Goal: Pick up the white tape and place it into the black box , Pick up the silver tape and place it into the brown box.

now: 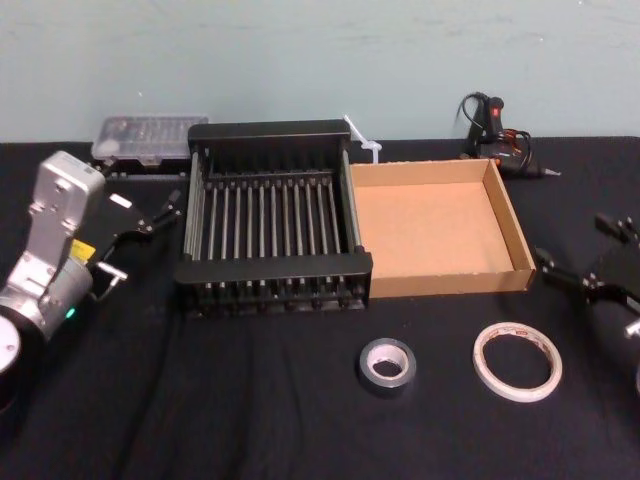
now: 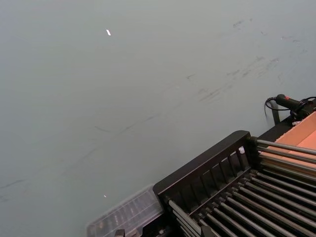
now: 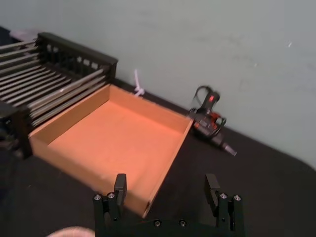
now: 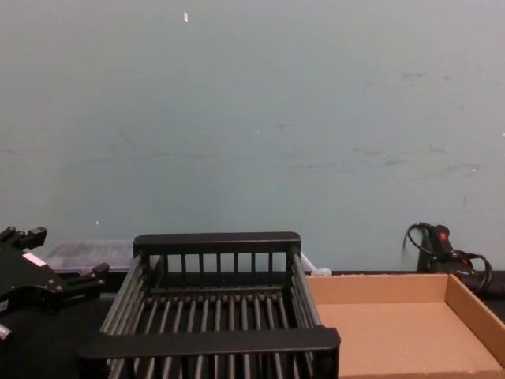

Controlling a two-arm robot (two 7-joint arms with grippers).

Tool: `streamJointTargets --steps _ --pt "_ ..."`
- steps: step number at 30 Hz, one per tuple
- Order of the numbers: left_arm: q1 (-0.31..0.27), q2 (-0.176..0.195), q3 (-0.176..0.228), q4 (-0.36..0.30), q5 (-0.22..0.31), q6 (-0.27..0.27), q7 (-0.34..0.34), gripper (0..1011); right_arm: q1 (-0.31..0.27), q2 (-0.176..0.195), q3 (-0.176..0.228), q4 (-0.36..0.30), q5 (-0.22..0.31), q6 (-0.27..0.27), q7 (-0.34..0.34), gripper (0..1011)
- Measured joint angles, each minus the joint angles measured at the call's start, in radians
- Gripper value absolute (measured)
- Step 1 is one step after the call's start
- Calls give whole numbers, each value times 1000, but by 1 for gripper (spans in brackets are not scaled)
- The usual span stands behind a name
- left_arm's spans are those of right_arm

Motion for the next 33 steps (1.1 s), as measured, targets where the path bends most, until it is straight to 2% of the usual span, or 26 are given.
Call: streamJointTargets --steps 4,10,25,33 --pt "0 0 0 0 0 0 0 1001 -49 19 26 -29 33 43 29 1000" --pt "0 0 0 0 0 0 0 1001 -74 23 37 -39 49 90 61 1000" --pt "0 0 0 0 0 0 0 1001 -43 1 12 -13 32 201 128 1000" --pt "0 0 0 0 0 0 0 1001 -29 -15 8 1 18 233 149 1000"
